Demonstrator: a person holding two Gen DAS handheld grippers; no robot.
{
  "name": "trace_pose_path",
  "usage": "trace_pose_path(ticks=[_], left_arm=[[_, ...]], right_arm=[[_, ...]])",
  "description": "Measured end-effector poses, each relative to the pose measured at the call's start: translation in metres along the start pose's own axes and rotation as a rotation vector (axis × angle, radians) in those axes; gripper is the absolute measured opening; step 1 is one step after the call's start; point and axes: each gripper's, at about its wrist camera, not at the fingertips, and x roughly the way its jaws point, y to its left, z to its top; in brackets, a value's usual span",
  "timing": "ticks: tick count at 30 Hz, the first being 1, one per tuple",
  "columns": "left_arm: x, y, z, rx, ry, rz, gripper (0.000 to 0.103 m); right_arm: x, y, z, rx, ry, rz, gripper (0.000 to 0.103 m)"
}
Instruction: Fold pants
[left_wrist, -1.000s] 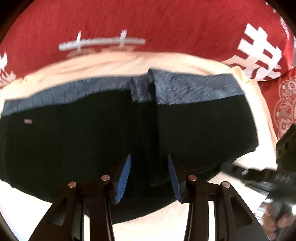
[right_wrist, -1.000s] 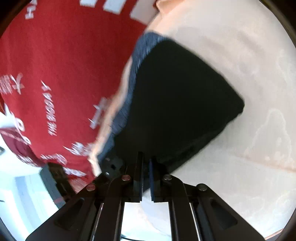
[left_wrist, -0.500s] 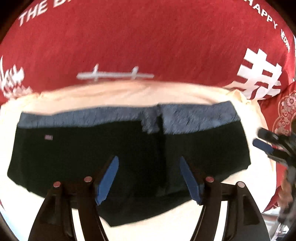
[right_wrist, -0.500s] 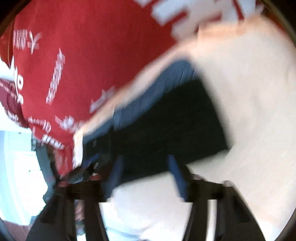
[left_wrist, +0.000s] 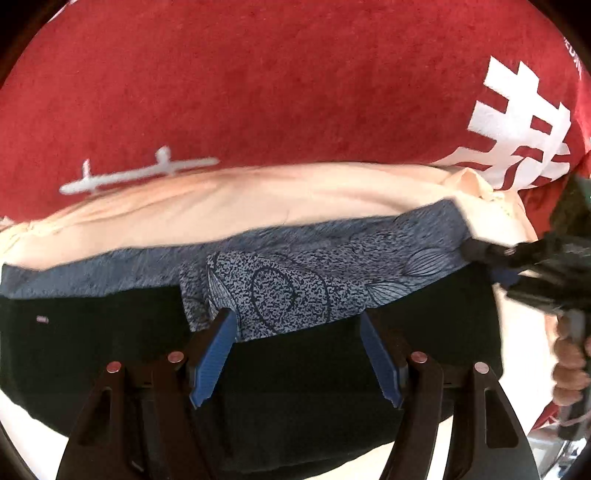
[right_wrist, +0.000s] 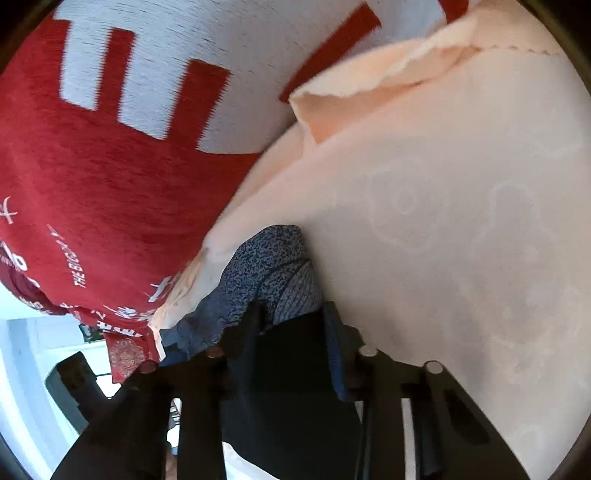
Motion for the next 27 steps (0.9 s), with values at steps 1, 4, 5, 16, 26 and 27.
trace_pose_path(ticks=[1,4,5,16,26,27], left_arm=[[0.001,0.003,-0.006,0.006,0.007,0.022,0.07],[0.014,0.013,-0.02,-0.009,0.069,0.06,0.07],[0.016,0.015,-0.024,-0.021,0.067,0.051,0.071],[-0.027,0.024,0.0,-0.065,-0.036,0.082,0.079],[0.028,0.029,0.008,-0.151,0.032,0.114,0.088],[0.027,0.041,0.004,-0.202,0.048,0.087,0.088]], right_arm=[[-0.001,0.005,-0.001,-0.005,0.004,0.006,0.03],[-0.005,0.036,-0.011,-0.121,0.022,0.021,0.029],[-0.008,0.041,-0.012,-0.155,0.022,-0.012,0.029],[0.009,0.088,-0.031,-0.416,-0.079,-0.489,0.044],[0.021,0.104,-0.053,-0.41,-0.024,-0.354,0.021],[0.028,0.099,-0.054,-0.4,-0.009,-0.361,0.02]])
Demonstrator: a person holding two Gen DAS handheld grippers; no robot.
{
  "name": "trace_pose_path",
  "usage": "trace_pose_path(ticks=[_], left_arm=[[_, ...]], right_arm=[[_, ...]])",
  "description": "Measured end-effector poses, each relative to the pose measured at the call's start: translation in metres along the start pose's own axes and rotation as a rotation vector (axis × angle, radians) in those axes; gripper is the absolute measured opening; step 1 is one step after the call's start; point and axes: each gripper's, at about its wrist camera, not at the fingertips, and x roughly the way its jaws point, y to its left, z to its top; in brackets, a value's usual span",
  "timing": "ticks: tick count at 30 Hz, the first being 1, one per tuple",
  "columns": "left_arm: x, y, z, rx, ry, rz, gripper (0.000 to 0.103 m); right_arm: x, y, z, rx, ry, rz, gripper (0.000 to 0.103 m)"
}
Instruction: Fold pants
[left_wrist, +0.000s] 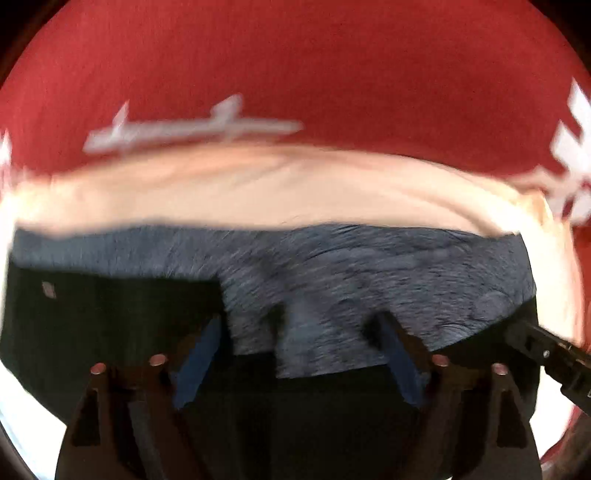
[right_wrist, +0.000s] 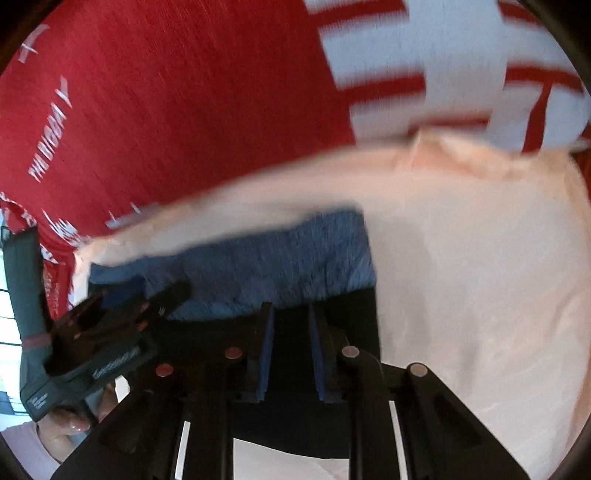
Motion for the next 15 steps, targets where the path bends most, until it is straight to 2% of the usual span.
trace_pose_path(ticks=[2,8,15], left_arm=[[-0.004,0.011,-0.003,-0.021,0.007,-0.013,0.088],[-0.025,0.008,-0.002,0.032,0.001,0.048,0.088],[-0.036,0.02,-0.03,0.052,0.02,0.118,0.088]], right_arm=[[0.01,-0.006,-0.006,0.031,-0.014,0.009,0.019],[0.006,-0.004,-0.011,0.025,-0.021,0.0,0.019],[-0.013,0.008,-0.026,0.006,-0.009,-0.022,0.021]])
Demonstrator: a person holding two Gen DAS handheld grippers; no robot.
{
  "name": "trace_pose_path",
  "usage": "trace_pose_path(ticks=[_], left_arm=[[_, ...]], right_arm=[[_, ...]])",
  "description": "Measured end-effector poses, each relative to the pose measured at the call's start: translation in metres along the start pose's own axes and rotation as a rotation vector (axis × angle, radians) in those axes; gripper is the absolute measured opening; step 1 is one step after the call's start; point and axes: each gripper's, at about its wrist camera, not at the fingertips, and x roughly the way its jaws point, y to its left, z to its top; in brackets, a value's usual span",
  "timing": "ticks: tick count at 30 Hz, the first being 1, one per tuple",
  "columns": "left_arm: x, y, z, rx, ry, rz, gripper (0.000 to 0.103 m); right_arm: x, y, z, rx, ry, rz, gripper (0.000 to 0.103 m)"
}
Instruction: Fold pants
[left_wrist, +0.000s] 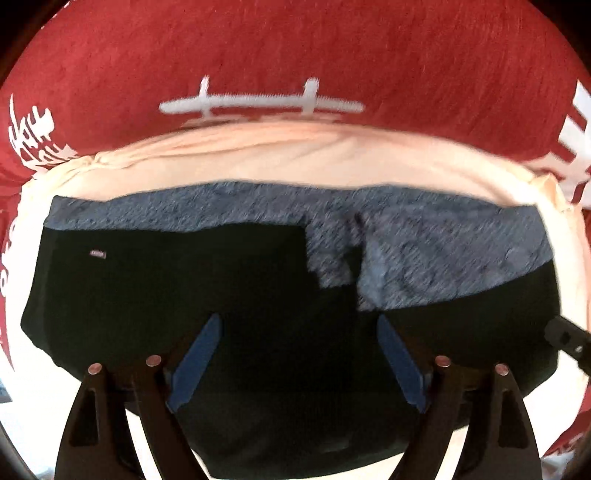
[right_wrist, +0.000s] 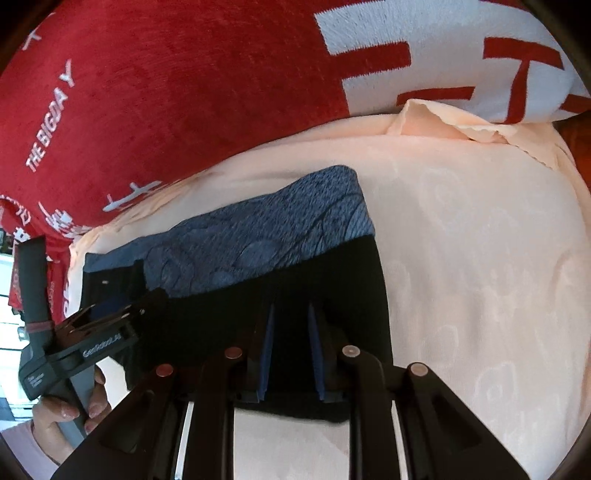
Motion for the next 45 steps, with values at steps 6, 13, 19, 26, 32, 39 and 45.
trace_pose_path(ticks=[6,13,19,26,32,39,45], left_arm=[[-0.019,0.009,-0.024,0.0,0.012,0.028,0.088],[-0.032,-0.012,-0.042,-0.014,0.047,0.0,0.088],[-0.044,-0.033,-0.047,-0.008,0.05,-0.005,0.088],[-0.056,-0.043,-0.063,-0.05,0.061,-0.008,0.088],[-0.055,-0.041,-0.078,-0.073,0.075,-0.01,0.088],[-0.045,-0.022,-0.091,-0.068,0.092,-0.048,0.103],[-0.042,0.01,-0.1,-0.037,0.113,-0.085,0.103]], right_arm=[[-0.001,0.008,-0.018,-0.009,0.008,-0.01,0.021],[-0.015,0.012,-0.031,0.0,0.016,-0.004,0.04],[-0.022,0.011,-0.047,0.0,0.044,0.0,0.052],[-0.019,0.005,-0.059,-0.007,0.091,-0.01,0.055],[-0.016,0.004,-0.06,-0.023,0.118,-0.008,0.056],[-0.013,0.018,-0.064,-0.041,0.12,-0.024,0.068],[-0.007,0.047,-0.079,-0.046,0.099,-0.068,0.081]])
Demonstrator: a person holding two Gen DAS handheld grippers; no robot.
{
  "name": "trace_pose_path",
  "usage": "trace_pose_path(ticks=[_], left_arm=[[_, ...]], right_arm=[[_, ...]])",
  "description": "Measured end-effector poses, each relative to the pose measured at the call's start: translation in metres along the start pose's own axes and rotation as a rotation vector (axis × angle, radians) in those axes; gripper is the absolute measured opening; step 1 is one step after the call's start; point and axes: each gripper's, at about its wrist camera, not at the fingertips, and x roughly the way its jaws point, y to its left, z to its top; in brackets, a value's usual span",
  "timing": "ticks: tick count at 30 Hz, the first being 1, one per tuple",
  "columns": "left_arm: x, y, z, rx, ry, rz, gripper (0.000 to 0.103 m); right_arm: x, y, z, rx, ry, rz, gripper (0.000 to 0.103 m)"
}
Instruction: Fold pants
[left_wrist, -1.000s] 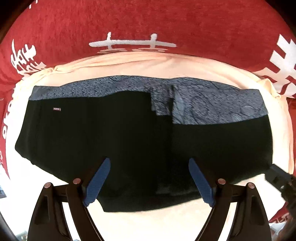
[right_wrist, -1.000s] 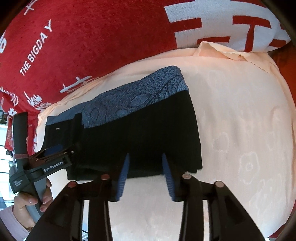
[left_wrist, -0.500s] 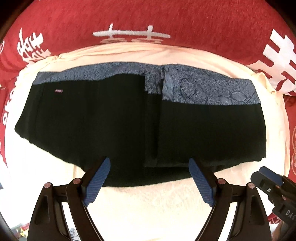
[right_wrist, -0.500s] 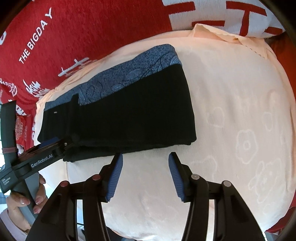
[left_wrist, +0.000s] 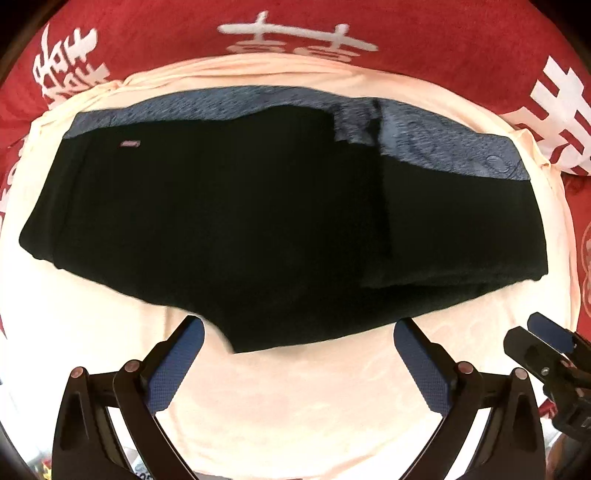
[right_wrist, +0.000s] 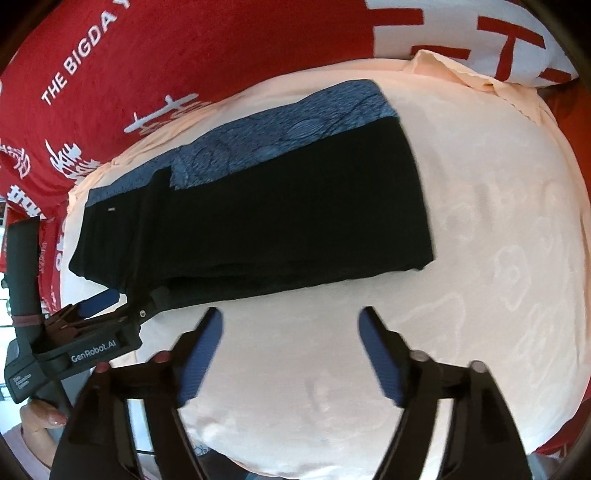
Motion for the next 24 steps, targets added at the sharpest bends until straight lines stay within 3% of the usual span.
trace_pose_path(ticks=[3,7,11,15,24], left_arm=[[-0.001,0.031,-0.001,-0.011,0.013,-0.018,0.103],[-0.006,0.078,-0.006,-0.044,0.004,0.021,0.103],[-0.007,0.133,-0.014,-0.128,0.015,-0.011,0.103],[-0.009,0.176,-0.021,-0.192,0.0,0.025,0.103],[-0.014,0.254,-0.011,-0.367,-0.103,-0.092,0.103]], right_arm=[[0.007,0.02,-0.007,-0.002,0.009,-0.029,0.083],[0.017,0.05,-0.014,-0.016,0.028,-0.053,0.083],[0.029,0.086,-0.016,-0.047,0.063,-0.057,0.083],[0.042,0.126,-0.014,-0.1,0.086,-0.052,0.083],[0.068,0.198,-0.017,-0.199,0.131,-0.04,0.083]])
